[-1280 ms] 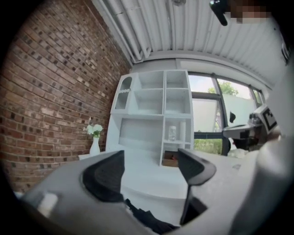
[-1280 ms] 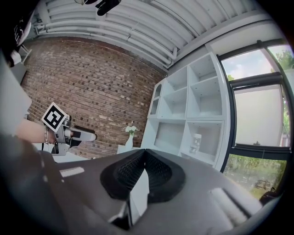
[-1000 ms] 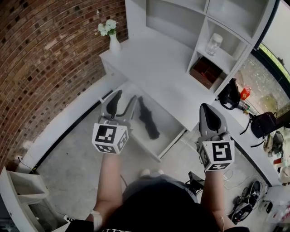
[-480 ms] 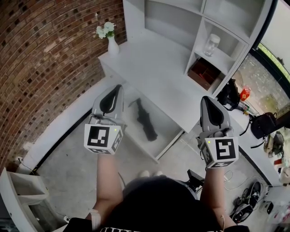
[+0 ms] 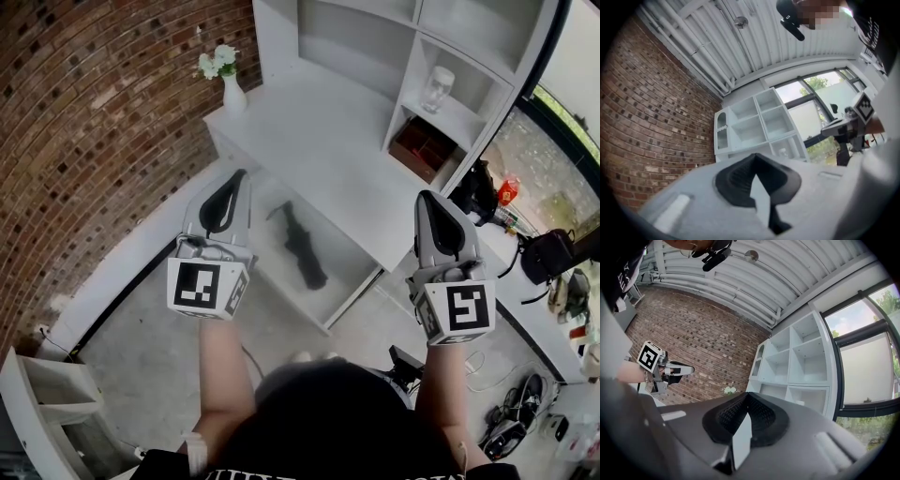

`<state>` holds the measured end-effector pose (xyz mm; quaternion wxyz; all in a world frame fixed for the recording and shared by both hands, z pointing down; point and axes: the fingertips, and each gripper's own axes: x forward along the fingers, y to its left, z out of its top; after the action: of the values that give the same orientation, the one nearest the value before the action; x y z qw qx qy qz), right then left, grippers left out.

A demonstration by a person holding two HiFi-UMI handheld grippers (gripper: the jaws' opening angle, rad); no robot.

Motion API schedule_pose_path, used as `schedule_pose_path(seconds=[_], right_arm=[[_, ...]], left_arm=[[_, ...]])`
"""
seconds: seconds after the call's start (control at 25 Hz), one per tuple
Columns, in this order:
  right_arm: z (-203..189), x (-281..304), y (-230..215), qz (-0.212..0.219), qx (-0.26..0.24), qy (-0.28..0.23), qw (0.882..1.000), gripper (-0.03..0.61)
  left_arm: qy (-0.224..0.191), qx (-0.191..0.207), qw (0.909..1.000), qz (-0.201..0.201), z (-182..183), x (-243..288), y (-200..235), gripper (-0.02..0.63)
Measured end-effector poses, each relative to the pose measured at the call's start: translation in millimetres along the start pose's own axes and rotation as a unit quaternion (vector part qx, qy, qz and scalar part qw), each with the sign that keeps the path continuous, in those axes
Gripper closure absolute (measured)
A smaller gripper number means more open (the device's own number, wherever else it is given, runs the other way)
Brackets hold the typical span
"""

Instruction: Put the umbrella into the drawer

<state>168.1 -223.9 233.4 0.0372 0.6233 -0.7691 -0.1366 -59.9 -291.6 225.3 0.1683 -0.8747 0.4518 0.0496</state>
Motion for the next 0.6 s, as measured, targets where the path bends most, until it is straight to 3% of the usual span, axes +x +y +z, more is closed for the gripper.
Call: schedule_pose_path(seconds=[0.44, 0.6], right_arm=[[0.1, -3.8, 5.2, 0.004, -0.003, -0.002, 1.000, 0.575], [0.6, -7.7, 6.9, 0.005, -0.005, -0.005, 1.000, 0.575]], left_arm=[[-0.011, 0.001, 0.9999, -0.010, 5.5, -8.1, -4.8, 0.615], [-0.015, -0.024, 0.9996, -0.007, 6.3, -12.2, -3.4, 0.615]])
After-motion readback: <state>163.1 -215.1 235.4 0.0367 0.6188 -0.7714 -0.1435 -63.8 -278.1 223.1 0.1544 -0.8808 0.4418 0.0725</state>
